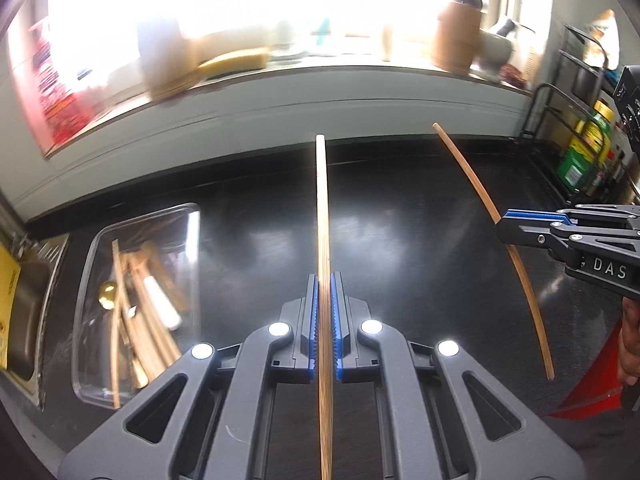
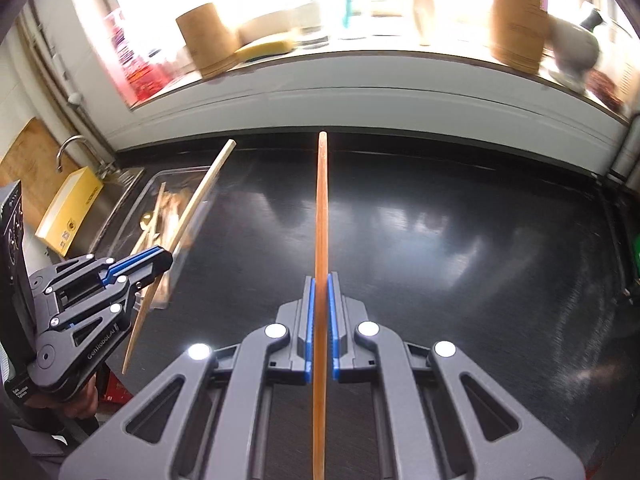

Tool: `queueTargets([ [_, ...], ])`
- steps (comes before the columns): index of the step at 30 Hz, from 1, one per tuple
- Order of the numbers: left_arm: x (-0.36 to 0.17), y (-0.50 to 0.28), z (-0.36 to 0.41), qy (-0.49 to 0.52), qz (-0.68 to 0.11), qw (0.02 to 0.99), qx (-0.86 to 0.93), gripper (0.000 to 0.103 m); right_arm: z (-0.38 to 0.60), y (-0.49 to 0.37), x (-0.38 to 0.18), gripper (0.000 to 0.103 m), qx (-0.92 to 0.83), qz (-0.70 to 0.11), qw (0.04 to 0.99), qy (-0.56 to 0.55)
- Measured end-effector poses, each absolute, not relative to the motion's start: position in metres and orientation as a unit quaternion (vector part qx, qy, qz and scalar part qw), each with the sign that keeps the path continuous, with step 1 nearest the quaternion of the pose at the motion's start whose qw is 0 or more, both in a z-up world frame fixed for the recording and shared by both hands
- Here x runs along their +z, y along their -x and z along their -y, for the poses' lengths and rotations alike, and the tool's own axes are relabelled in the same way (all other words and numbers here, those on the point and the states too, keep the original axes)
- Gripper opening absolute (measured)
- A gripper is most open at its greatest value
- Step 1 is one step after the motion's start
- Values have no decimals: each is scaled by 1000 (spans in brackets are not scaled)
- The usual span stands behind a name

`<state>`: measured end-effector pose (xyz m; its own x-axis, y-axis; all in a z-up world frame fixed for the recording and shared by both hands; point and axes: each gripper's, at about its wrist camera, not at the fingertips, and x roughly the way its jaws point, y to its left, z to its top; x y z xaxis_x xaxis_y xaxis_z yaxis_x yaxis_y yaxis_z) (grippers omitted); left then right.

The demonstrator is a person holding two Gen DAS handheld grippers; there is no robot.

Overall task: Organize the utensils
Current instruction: 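Lift and carry both chopsticks over the clear tray, then lower both chopsticks into the tray and open both tools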

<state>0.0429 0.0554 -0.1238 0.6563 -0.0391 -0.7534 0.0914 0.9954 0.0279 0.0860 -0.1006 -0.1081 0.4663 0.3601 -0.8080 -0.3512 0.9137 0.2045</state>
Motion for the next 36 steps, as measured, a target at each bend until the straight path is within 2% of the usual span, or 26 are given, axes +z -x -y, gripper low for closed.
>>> queueTargets([
  [16, -133, -2, -238, 51, -434, 891, 122, 5, -101, -99, -116, 7, 345, -475, 808, 44],
  [28, -144, -15, -271, 74, -442, 884, 130, 6, -147, -114, -118, 7, 361, -484, 795, 63],
  [36, -161, -40, -286, 113, -466, 867, 133, 6, -169, -144, -139, 7, 361, -525, 770, 32],
])
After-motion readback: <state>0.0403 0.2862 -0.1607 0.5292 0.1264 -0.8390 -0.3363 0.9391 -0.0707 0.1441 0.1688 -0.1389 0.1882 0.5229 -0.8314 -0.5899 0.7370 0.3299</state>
